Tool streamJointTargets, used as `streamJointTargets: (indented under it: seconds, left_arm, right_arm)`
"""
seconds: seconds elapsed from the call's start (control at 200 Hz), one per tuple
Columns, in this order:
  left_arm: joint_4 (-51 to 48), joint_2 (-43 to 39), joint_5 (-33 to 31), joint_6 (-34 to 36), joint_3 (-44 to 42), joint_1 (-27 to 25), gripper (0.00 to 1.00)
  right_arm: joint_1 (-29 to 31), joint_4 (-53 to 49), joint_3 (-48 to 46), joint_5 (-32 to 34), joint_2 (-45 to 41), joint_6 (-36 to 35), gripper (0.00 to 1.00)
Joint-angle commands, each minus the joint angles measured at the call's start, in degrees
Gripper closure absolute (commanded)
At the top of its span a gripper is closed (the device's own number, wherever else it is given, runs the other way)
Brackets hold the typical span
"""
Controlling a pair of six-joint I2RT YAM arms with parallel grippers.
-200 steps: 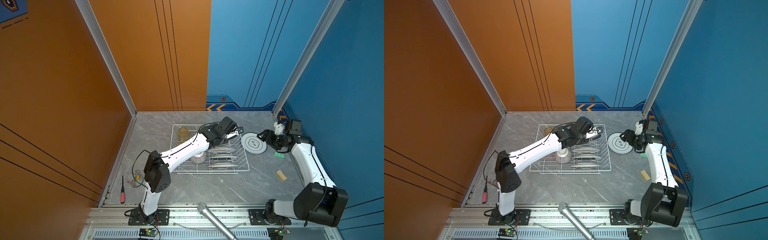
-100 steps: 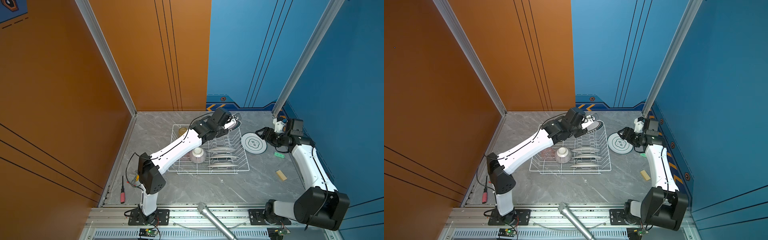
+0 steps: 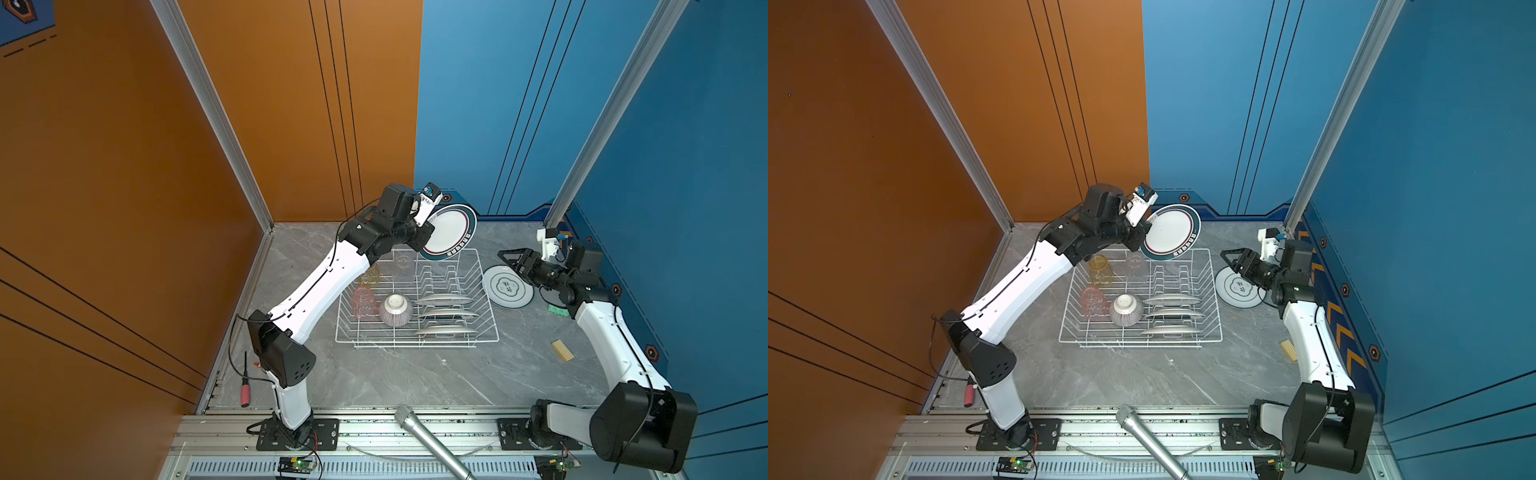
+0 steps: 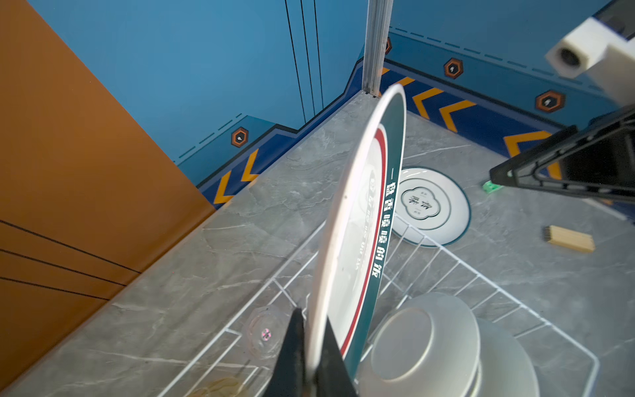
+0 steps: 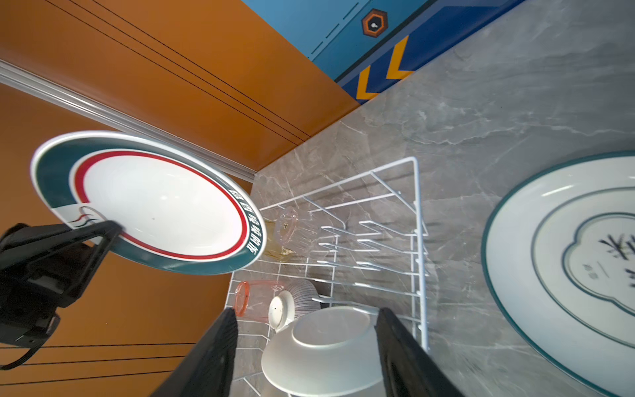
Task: Unload the mixed dishes from the dish rack
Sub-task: 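Lift the red-and-green rimmed plate up out of the rack with the left gripper, then hold the plate up while the right gripper closes on its opposite rim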
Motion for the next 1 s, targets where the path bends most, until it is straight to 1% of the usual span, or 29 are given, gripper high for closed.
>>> streamJointTargets:
  seconds: [0.0, 0.08, 0.185, 0.42, 0.536, 0.691, 0.751, 0.796, 0.831, 0.996]
  left_arm:
    - [1.8, -1.2, 12.0, -9.9, 1.8, 1.5, 1.0]
    - [3.6, -1.0, 16.7, -14.7, 1.0, 3.2, 1.0]
    - [8.6, -0.5, 22.9, -21.4, -1.7, 5.3, 1.0]
    - [15.2, 1.2, 28.8, -28.4, -4.6, 5.9, 1.0]
    - [16.9, 2.3, 30.2, -30.1, -5.1, 5.7, 1.0]
    - [20.4, 3.4, 31.9, -32.9, -5.8, 5.3, 1.0]
    - [21.1, 3.8, 32.3, -33.6, -5.9, 5.1, 1.0]
    - [21.9, 4.1, 32.8, -34.2, -5.9, 4.9, 1.0]
    - [22.5, 4.2, 33.1, -34.6, -5.9, 4.8, 1.0]
    - [25.4, 4.8, 34.3, -36.7, -7.0, 4.7, 1.0]
  right_arm:
    - [1.7, 12.0, -1.4, -3.2, -1.4, 7.1, 0.41]
    - [2.9, 13.5, -1.5, -3.0, -1.2, 7.9, 0.43]
    - [4.0, 15.9, -2.3, -3.2, -0.7, 9.5, 0.44]
    - [5.1, 24.3, -4.0, -4.1, 0.2, 14.9, 0.47]
    - [5.7, 27.1, -4.2, -4.3, 0.8, 16.6, 0.48]
    - [6.4, 28.9, -4.2, -3.8, 1.8, 17.9, 0.54]
    - [6.5, 29.9, -4.2, -3.7, 2.2, 18.6, 0.58]
    - [6.6, 30.7, -4.2, -3.7, 2.6, 19.2, 0.65]
    - [6.6, 31.3, -4.3, -3.5, 2.8, 19.7, 0.68]
    - [6.7, 32.9, -4.5, -3.2, 3.0, 20.7, 0.72]
